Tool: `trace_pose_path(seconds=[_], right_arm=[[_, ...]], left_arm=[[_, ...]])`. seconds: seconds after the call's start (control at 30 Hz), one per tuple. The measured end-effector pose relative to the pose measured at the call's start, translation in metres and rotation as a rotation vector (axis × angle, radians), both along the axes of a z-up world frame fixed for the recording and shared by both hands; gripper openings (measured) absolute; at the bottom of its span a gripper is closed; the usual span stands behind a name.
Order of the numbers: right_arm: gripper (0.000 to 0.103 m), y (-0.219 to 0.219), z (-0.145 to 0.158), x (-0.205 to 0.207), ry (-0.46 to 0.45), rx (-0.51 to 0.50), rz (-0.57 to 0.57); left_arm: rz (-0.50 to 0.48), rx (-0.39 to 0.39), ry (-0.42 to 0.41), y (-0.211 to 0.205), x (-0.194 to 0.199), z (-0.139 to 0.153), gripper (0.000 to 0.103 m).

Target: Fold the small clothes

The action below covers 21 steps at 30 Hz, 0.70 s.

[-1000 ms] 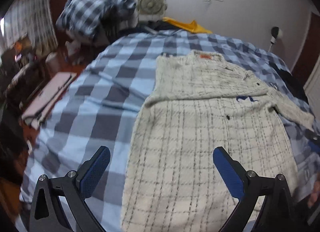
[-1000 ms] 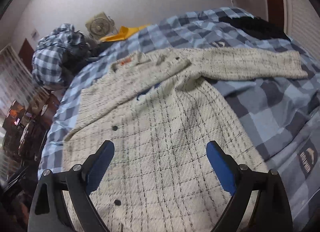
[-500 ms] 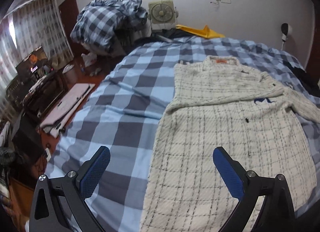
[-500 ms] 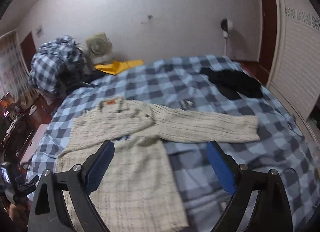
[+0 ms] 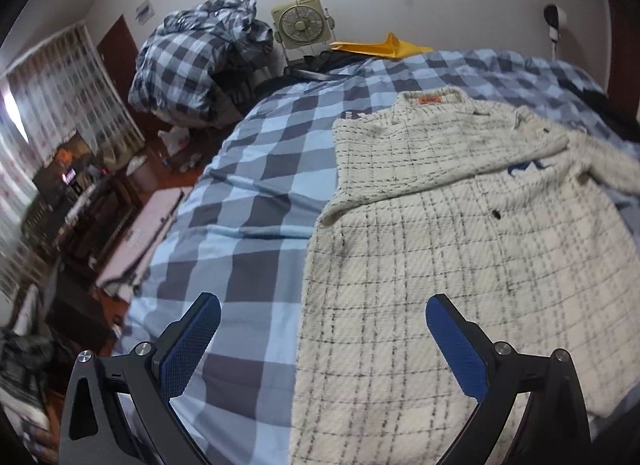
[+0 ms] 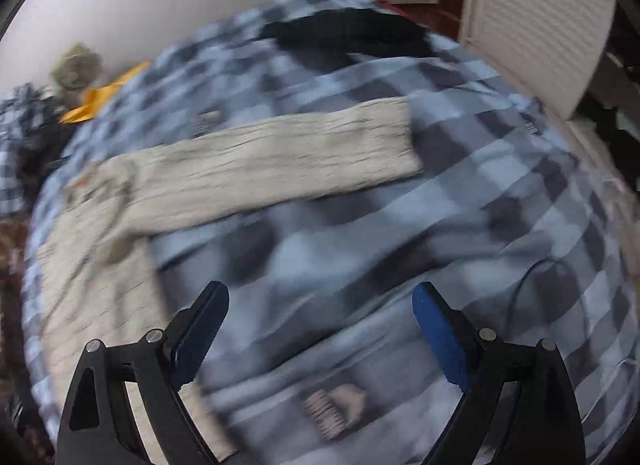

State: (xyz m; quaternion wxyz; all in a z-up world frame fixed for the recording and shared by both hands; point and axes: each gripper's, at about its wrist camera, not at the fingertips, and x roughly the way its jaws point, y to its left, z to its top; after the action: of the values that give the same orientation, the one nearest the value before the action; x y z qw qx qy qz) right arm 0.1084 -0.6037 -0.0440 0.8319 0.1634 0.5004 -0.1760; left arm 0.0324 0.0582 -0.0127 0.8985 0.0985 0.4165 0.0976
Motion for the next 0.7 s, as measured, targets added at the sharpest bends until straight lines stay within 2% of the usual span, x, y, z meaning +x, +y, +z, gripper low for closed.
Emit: trace_pose_path(seconds=[0.17,0.37,0.47,0.5,0.53,0.57,0.63,0.7], right_arm=[[0.091,-0.061,-0.037,0.037,0.022,0.095,-0.126],[0.091,-0.078,-0.078,0.083,0.108,0.048,-0.154],[0.09,-0.085,-0.089,0.094,0.117,0.02,-0.197],[0.087,-0.085,-0.092,0.097,0.12,0.001,-0.201],[0.072,-0.083,-0.094,0.1,0.121,-0.014,-0.19],[0.062,-0.08,-0.096,0.105,0.134,-0.033,-0.171],[0.025,-0.074,-0.098,0.112,0.169,-0.09,-0.156],[0.019,-0.068,-0.089,0.11,0.138,-0.114,-0.152]], left_arm=[[-0.039,0.036,0.033,-0.015,0.016,-0.009,0.103],[-0.07,0.09,0.049,-0.03,0.029,-0.014,0.103],[-0.069,0.063,0.074,-0.028,0.033,-0.017,0.103],[-0.063,0.047,0.089,-0.026,0.035,-0.019,0.103],[-0.058,0.037,0.097,-0.025,0.036,-0.02,0.103],[-0.053,0.029,0.103,-0.023,0.038,-0.02,0.103],[-0.043,0.027,0.106,-0.021,0.038,-0.021,0.103],[-0.031,0.02,0.104,-0.018,0.038,-0.02,0.103]])
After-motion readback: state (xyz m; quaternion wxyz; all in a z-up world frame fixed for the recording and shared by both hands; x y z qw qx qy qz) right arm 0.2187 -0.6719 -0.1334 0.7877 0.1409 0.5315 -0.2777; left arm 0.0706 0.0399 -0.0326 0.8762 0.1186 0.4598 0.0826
